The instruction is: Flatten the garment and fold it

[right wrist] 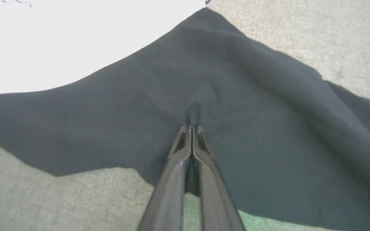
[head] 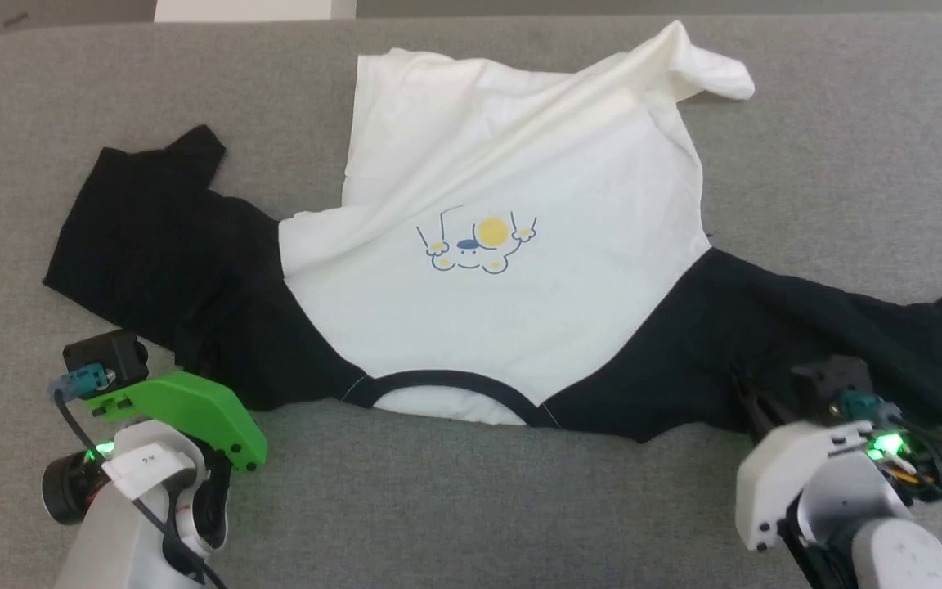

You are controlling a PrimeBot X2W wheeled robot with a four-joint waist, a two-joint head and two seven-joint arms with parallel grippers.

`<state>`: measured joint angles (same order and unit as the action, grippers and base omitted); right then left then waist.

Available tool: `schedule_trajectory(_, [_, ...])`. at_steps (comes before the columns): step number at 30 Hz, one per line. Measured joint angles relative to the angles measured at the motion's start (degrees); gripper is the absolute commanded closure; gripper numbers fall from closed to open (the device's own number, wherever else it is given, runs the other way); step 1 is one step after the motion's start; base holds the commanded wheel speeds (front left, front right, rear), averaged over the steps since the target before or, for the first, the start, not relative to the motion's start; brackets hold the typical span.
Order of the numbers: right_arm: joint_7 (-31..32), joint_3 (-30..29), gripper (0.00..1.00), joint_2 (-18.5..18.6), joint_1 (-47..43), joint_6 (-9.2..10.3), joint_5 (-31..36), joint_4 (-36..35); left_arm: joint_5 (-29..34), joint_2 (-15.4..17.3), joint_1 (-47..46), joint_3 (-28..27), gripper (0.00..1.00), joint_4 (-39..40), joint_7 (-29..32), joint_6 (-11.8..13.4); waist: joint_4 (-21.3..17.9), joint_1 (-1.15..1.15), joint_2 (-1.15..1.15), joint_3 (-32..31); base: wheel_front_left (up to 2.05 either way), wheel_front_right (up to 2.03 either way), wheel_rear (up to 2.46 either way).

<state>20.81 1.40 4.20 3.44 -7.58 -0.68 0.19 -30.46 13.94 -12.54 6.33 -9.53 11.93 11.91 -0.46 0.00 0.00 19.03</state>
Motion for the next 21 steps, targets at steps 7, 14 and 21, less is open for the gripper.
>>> schedule_trajectory(7, [0.0,-1.88,1.0,-0.54,-3.47,0.0,-1.46,-7.71,-0.88,0.45,2.36,-0.35,1.0,3.38,-0.48,-0.85,-0.82,0.0,0.0,-3.24,0.0,0.0,0.0])
schedule_trajectory(14, [0.34,-3.86,1.0,-0.68,-5.37,0.0,-2.33,-15.55,-1.59,1.03,3.37,-0.42,1.0,9.64,0.03,-1.33,-1.71,0.0,0.0,-6.28,0.0,0.0,0.0])
schedule_trajectory(21, [0.88,-4.53,1.0,-0.38,-5.61,0.0,-2.93,-21.64,-4.7,0.94,2.2,-0.25,1.0,15.95,1.51,-3.8,-2.1,0.0,0.0,-7.45,0.0,0.0,0.0])
